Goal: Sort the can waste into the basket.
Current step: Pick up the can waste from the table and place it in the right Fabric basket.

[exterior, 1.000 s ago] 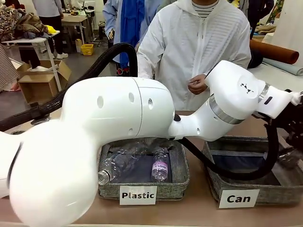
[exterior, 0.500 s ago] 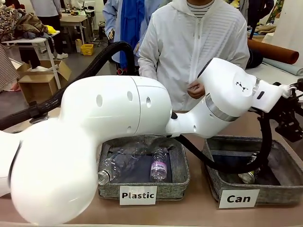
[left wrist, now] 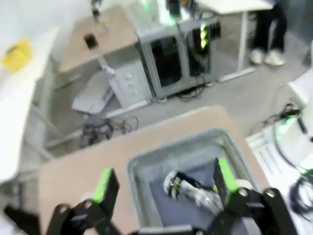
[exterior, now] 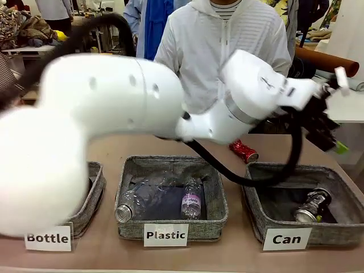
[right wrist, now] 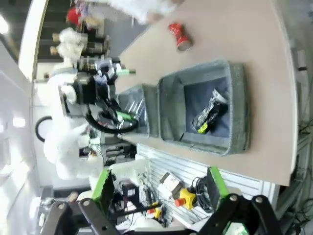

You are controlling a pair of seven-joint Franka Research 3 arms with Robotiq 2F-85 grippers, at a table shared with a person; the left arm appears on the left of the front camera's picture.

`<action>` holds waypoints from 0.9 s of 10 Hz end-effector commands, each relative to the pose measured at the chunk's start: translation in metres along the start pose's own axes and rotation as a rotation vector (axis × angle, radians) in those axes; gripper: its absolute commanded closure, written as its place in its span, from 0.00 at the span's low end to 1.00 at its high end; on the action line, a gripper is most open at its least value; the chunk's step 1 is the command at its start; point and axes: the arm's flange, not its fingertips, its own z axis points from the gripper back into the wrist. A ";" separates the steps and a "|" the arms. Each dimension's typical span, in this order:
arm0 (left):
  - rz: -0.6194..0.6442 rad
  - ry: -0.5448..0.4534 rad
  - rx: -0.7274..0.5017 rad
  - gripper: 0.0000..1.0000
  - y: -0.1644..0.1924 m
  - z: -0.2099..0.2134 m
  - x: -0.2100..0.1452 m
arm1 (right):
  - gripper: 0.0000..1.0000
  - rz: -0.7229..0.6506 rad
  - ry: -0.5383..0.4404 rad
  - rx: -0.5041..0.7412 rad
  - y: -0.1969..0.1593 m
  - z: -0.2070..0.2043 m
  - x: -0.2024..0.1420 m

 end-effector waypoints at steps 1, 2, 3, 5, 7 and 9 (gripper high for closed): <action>0.152 0.022 -0.065 0.00 -0.070 0.126 -0.021 | 0.00 0.092 0.104 0.004 0.014 -0.052 -0.004; 0.252 0.029 -0.032 0.00 -0.090 0.178 -0.033 | 0.00 0.137 0.185 0.038 0.025 -0.087 -0.010; 0.346 0.018 -0.026 0.00 -0.115 0.229 -0.047 | 0.00 0.174 0.248 0.078 0.036 -0.130 -0.017; 0.618 -0.022 -0.006 0.00 -0.162 0.312 -0.090 | 0.00 0.166 0.286 0.170 0.052 -0.201 -0.030; 0.975 -0.048 0.149 0.00 -0.239 0.381 -0.154 | 0.00 0.120 0.377 0.285 0.064 -0.252 -0.044; 1.327 -0.277 0.465 0.00 -0.306 0.456 -0.214 | 0.00 -0.001 0.464 0.350 0.067 -0.276 -0.046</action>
